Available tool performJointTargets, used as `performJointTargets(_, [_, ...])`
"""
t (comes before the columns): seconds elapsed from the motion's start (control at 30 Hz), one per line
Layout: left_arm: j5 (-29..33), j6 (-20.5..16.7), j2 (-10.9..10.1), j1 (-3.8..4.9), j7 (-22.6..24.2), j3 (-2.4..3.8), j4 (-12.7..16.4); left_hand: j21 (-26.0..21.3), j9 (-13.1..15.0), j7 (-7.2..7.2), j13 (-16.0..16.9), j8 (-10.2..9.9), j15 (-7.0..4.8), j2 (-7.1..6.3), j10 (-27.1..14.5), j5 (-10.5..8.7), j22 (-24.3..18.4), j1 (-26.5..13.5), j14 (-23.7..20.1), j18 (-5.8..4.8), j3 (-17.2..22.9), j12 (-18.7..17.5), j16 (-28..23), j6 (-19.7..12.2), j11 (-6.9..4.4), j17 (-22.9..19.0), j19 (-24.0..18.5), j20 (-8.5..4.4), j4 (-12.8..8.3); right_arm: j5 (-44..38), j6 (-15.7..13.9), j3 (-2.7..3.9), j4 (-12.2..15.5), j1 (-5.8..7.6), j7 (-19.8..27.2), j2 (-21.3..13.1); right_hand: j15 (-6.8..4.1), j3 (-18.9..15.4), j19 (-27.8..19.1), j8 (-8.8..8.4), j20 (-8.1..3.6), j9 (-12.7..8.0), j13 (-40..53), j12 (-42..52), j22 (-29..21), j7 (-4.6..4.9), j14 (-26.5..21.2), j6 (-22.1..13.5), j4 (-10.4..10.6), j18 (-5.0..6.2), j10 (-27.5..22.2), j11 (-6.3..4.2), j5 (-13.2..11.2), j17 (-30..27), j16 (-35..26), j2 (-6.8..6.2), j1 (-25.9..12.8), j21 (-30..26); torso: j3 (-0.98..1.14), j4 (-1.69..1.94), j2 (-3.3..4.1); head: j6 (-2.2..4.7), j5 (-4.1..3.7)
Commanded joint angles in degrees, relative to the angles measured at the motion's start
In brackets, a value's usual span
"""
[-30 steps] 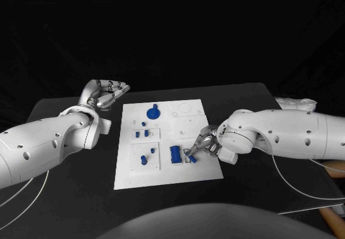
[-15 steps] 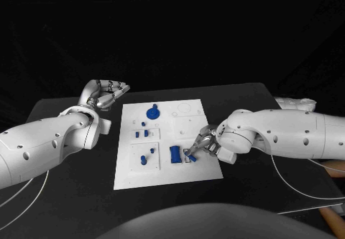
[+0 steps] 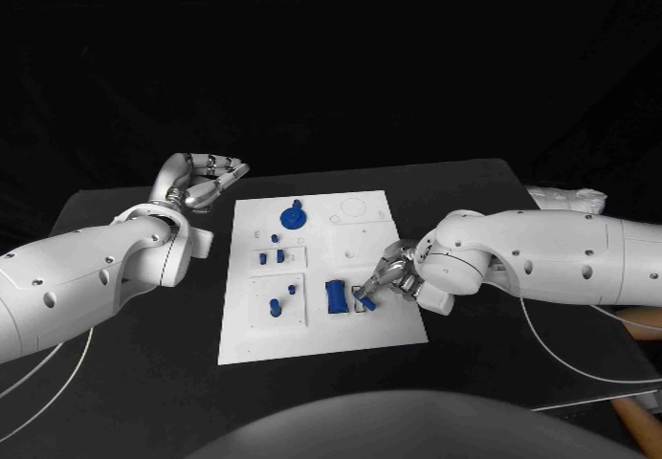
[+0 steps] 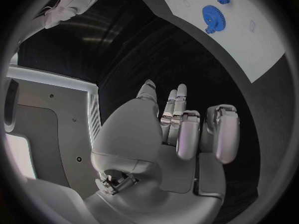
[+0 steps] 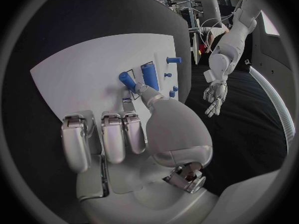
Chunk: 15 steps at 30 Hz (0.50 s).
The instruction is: Assemble the parts on the task board
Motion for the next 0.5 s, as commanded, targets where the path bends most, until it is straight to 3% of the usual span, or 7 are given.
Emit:
performJointTargets(0.03, [-0.2,0.7,0.1,0.04,0.2,0.04,0.1,-0.4,0.1,-0.14,0.1,0.3,0.17,0.51,0.2,0.38,14.0,0.2,4.8,-0.49,-0.4,0.1,-0.1,0.4,-0.26,12.3,3.6,0.25,0.0,-0.2,-0.1,0.00,0.1,-0.05,-0.2,0.0,-0.22,-0.2,6.1,0.07,-0.16,0.0,15.1,0.2,15.1,0.00,6.0,0.5,0.4,-0.38,6.0,-0.61,-0.7,15.1,0.2,0.03,-0.3,0.3,0.00,0.01,0.00,0.00,0.03])
performJointTargets(0.27, [-0.2,0.7,0.1,0.04,0.2,0.04,0.1,-0.4,0.1,-0.14,0.1,0.3,0.17,0.51,0.2,0.38,14.0,0.2,4.8,-0.49,-0.4,0.1,-0.1,0.4,-0.26,12.3,3.6,0.25,0.0,-0.2,-0.4,0.00,-0.1,-0.05,-0.1,0.0,-0.37,-1.2,6.1,-0.30,-0.37,-0.4,15.1,0.2,15.1,-0.06,6.0,0.7,1.7,-0.38,6.0,-0.71,-2.9,15.1,0.2,0.00,-1.5,0.3,-0.01,0.03,0.00,0.00,0.01])
performJointTargets(0.5, [-0.2,0.7,0.0,0.04,0.2,0.04,0.0,-0.4,0.1,-0.14,0.1,0.3,0.17,0.51,0.2,0.38,14.0,0.2,4.8,-0.49,-0.4,0.1,-0.1,0.4,-0.26,12.3,3.6,0.25,0.0,-0.2,-0.7,0.00,-0.1,-0.05,0.0,0.1,-0.39,-1.4,6.1,-0.35,-0.40,-0.5,15.1,0.2,15.1,-0.08,6.0,0.8,1.9,-0.38,6.0,-0.73,-3.2,15.1,0.2,0.03,-1.6,0.3,0.00,0.01,0.00,0.00,0.01])
